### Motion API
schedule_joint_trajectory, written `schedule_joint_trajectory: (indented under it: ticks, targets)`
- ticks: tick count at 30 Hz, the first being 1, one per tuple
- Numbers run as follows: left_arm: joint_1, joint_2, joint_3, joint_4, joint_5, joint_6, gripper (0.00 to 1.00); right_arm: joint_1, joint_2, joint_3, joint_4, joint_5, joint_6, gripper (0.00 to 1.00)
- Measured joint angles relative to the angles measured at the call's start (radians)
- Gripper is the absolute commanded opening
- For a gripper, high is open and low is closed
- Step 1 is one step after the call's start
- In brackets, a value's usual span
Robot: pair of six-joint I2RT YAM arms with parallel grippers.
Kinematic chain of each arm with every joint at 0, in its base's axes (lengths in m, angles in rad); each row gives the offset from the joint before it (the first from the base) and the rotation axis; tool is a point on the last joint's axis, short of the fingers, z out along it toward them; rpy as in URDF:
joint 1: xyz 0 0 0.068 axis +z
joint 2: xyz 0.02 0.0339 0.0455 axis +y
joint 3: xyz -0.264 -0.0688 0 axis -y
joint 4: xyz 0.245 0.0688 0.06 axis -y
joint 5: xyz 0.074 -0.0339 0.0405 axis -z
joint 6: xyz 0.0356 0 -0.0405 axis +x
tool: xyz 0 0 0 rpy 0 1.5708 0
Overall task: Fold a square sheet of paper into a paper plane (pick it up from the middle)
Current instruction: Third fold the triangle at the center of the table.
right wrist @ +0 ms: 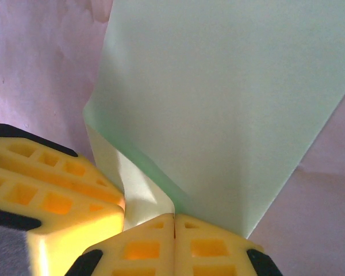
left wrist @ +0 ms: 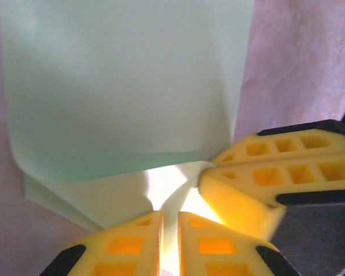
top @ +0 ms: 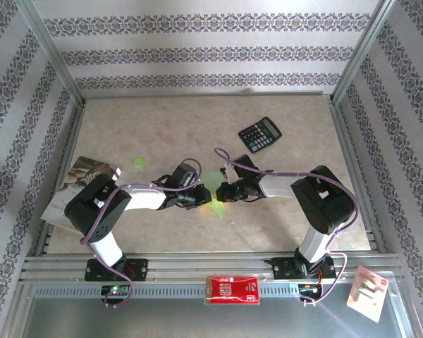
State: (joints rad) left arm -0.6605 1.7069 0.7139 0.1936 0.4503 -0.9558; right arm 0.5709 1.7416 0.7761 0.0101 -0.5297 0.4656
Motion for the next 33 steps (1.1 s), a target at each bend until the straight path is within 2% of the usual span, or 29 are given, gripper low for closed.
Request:
schedule_joint_trajectory:
  ticks: [16,33]
  targets:
    - [0.002,-0.056,0.014,-0.034,0.001,0.026,0.16,0.0,0.0,0.0,0.001,0.0,0.0,0.0]
    - [0.034,0.032,0.063,-0.061,-0.023,0.085,0.16,-0.006,0.0,0.0,0.0,-0.003,0.0,0.0]
